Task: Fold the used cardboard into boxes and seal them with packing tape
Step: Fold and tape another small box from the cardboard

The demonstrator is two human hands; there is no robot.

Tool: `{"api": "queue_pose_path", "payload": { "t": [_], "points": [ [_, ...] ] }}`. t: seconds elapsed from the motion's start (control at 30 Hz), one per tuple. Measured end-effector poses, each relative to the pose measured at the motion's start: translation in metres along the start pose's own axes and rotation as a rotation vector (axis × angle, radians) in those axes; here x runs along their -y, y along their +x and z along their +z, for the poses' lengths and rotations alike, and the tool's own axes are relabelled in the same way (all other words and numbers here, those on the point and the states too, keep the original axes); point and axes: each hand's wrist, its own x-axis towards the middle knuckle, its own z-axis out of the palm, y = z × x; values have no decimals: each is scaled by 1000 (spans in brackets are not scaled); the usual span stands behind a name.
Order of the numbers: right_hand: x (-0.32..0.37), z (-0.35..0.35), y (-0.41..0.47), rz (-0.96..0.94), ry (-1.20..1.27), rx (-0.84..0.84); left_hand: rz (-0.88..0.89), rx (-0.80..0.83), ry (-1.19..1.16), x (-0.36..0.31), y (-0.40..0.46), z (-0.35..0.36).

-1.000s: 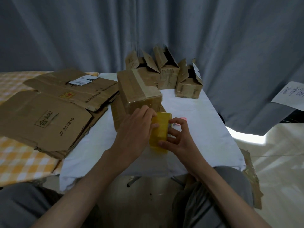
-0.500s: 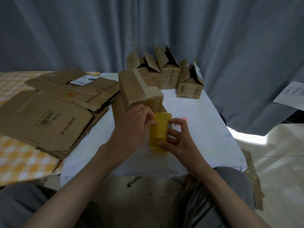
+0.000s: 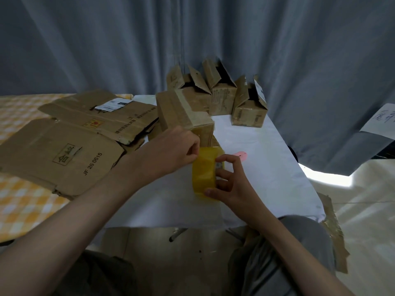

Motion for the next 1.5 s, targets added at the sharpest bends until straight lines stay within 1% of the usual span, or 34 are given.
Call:
{"api": "queue_pose_path", "payload": {
  "t": [0.17,0.33,0.57,0.67,0.73,0.87,0.93,1.0,1.1,1.2,1.27,1.37,1.43,1.5],
  "points": [
    [-1,1,1,-2,18,-1,11,48,52,-3,4,-2],
    [-3,2,1,-1,13,4,-2,61,48,-9,1,-4],
    [0,4,1,-24,-69,15,-19,147,34,-12,-4,-2],
    [1,5,1,-33,-107,21,-15,152,-33,-9,-13,3],
    [1,4,0,-44,-110,28,-26,145,-138,-5,-16,5],
    [-2,2,-1,-51,-115,35,-93,223,-278,-2,-12,-1],
    [-4,3,-4,-66,-131,11,-113,225,-311,-3,-10,-3],
    [-5,7,-7,-109,-192,-37,-137,204,-300,-5,-8,-3],
    [-4,13,-6,-156,-282,-90,-167,162,-177,-14,-9,-2],
    [2,15,2,-166,-304,-136,-100,69,-126,-26,-13,-6],
    [6,12,8,-165,-301,-167,-68,-24,-137,-29,-15,-8],
    [9,9,11,-149,-257,-164,-112,-166,-233,-26,-13,-5],
    [10,9,12,-126,-214,-172,-149,-211,-334,-24,-9,-1],
    [12,10,12,-109,-198,-197,-139,-253,-367,-26,-7,3]
  ]
}}
